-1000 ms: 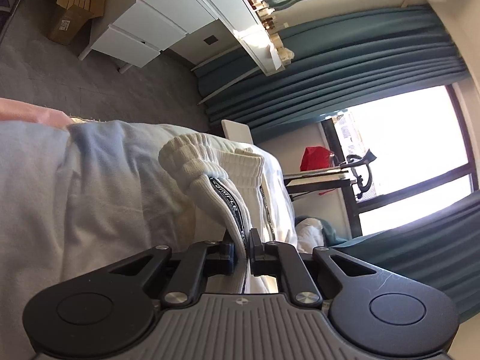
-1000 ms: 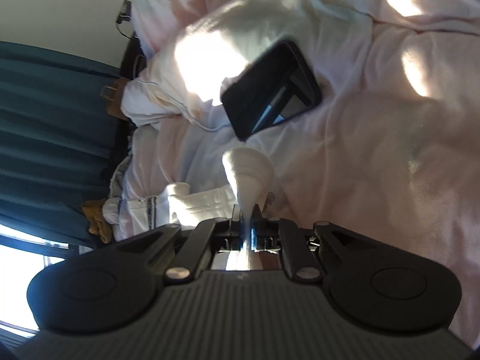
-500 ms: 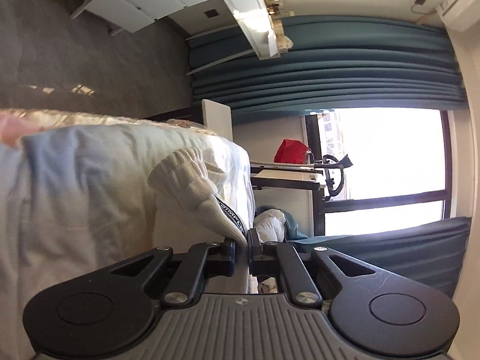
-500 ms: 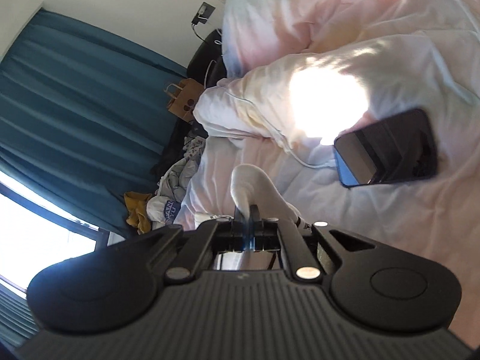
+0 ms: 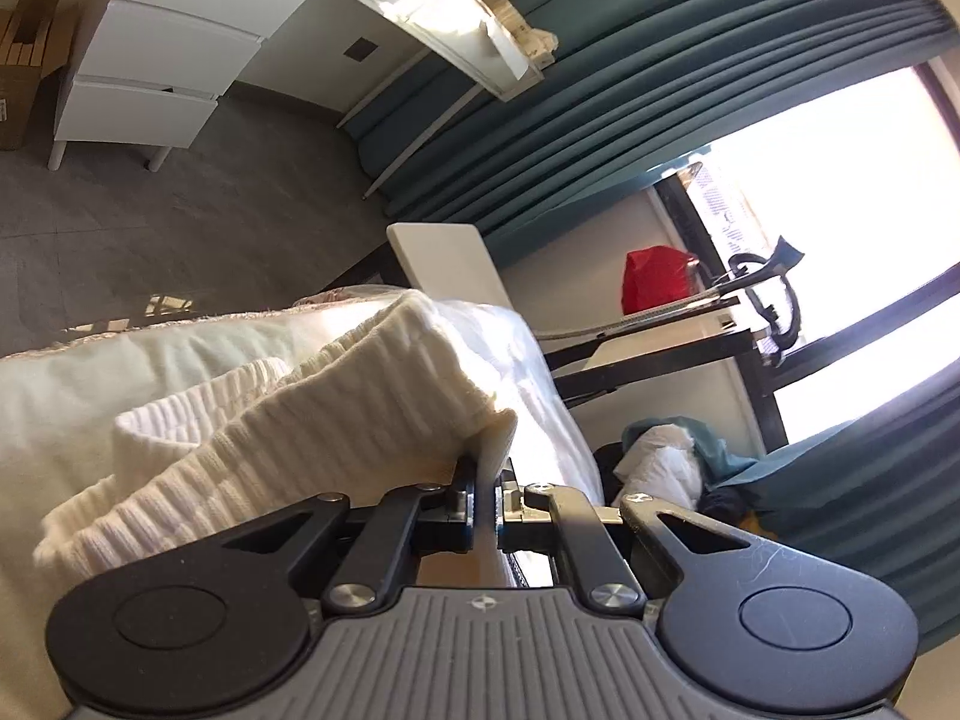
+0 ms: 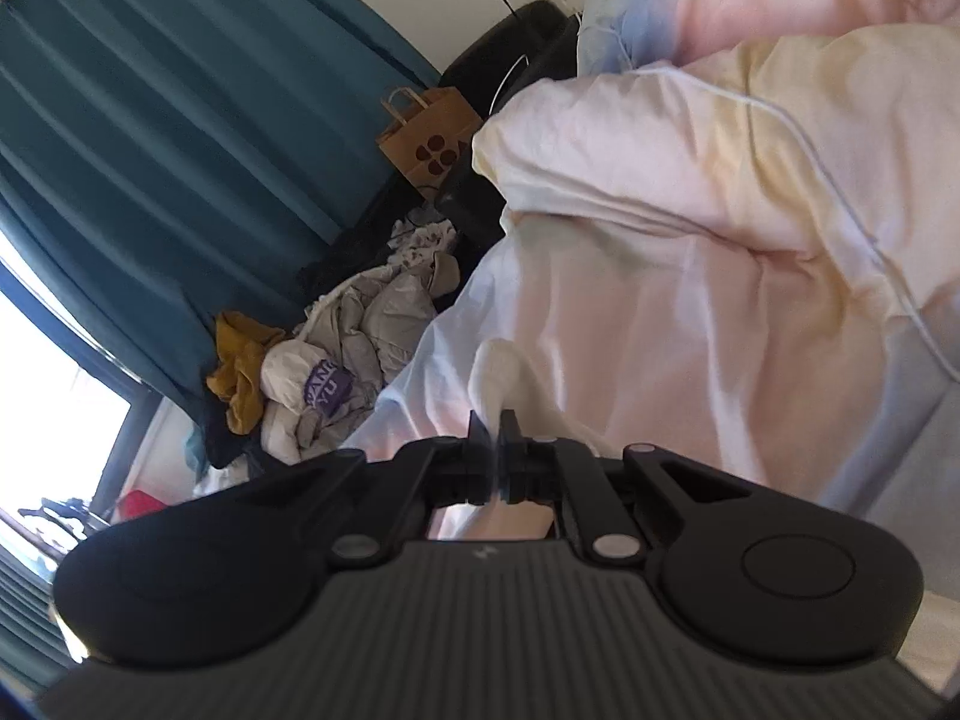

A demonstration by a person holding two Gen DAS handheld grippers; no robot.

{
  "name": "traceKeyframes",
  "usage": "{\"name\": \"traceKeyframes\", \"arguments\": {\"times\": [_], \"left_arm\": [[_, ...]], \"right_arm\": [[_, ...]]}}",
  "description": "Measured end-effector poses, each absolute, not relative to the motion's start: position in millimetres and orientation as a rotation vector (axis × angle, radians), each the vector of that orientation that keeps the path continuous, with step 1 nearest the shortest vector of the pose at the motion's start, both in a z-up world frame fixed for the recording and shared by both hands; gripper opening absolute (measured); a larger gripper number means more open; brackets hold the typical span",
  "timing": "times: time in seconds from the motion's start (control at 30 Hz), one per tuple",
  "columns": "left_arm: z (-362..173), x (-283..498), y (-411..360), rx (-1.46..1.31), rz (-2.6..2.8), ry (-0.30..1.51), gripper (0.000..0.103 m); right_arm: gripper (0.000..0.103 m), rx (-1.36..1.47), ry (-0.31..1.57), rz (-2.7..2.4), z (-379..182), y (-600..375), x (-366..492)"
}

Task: Fold clothes

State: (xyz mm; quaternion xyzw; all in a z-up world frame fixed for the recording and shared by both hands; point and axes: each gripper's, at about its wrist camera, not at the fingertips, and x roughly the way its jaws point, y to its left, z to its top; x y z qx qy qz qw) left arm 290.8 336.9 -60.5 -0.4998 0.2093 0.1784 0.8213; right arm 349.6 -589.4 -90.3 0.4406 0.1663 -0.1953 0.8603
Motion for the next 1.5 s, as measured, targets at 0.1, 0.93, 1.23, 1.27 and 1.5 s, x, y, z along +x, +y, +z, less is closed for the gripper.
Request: {"name": "traceKeyframes", "arguments": {"times": [0.1,0.93,1.23,1.27,1.5], "left_arm": [[-77.0,322.0,332.7,-0.997,0.394,0.499,0.007],[-67.1,152.8,266.7,-1.043,0.205,0.410,0.079],[-132.3,151.0,303.6,-1.282,0.188,0.507,0.080],[-139.4,154.3,307.4,-1.307,0.180,0.503,0.080],[-153.7,187.3,321.8,-1.343,0.162,0.480,0.082]], "right_arm": [[0.006,0.857,0.392,-0.411,-114.7,-585.6,387.4],[0.064,0.993,0.344,-0.235,-103.8,-557.1,247.7],[0.063,1.193,0.537,-0.361,-135.9,-547.9,195.0],[0.063,1.227,0.562,-0.341,-145.0,-548.2,198.1],[0.064,1.278,0.519,-0.278,-187.4,-556.6,221.1]]}}
